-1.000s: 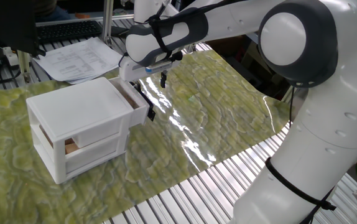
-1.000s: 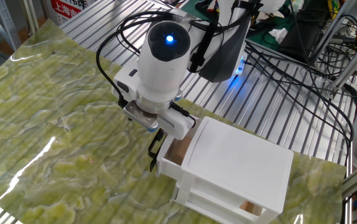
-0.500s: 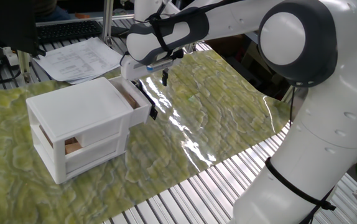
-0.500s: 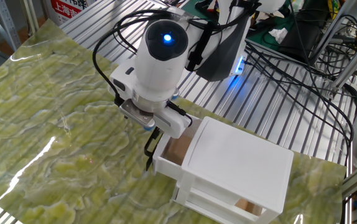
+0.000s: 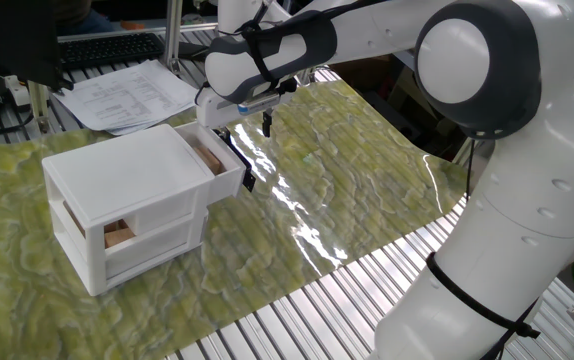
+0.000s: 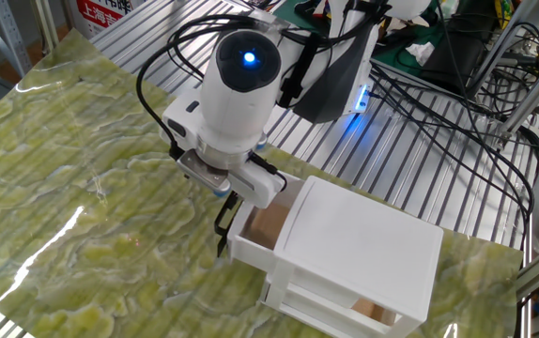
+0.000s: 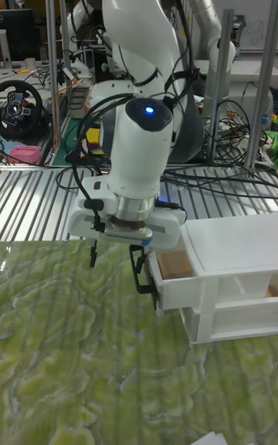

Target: Take something out of a drawer

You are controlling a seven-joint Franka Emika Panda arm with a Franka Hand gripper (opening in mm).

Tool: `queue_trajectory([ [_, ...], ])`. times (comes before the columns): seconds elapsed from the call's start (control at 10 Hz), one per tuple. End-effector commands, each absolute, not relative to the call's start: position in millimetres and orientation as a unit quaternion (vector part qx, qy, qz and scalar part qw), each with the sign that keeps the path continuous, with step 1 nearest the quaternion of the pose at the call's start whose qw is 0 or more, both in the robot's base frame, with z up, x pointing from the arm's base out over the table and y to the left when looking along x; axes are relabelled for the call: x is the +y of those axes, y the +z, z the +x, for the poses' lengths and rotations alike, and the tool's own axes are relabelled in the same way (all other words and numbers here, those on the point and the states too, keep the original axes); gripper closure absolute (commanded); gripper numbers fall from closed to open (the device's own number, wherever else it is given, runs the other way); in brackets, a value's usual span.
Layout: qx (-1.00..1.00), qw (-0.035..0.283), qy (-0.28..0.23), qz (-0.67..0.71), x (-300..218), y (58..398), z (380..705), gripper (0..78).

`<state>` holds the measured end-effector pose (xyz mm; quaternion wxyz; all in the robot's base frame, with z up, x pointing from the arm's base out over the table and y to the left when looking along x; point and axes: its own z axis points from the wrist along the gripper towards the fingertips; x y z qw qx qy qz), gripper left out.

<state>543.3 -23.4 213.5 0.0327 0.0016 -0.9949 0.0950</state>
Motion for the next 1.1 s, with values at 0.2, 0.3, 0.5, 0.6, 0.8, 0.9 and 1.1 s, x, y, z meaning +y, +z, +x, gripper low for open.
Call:
queue_trajectory([
  [0.2, -0.994, 0.028, 0.101, 0.004, -35.7, 216.6, 550.6, 0.1],
  [0.3, -0.994, 0.028, 0.102, 0.005, -36.9, 217.0, 551.5, 0.1],
  [0.5, -0.994, 0.028, 0.102, 0.005, -39.6, 217.5, 553.0, 0.1],
  [0.6, -0.994, 0.028, 0.102, 0.006, -41.5, 217.4, 553.7, 0.1],
  [0.8, -0.994, 0.029, 0.102, 0.004, -42.2, 217.2, 553.9, 0.1],
  [0.9, -0.995, 0.029, 0.101, -0.003, -41.1, 217.9, 554.0, 0.1],
  [1.1, -0.994, 0.031, 0.100, -0.015, -34.8, 223.1, 554.5, 0.1],
])
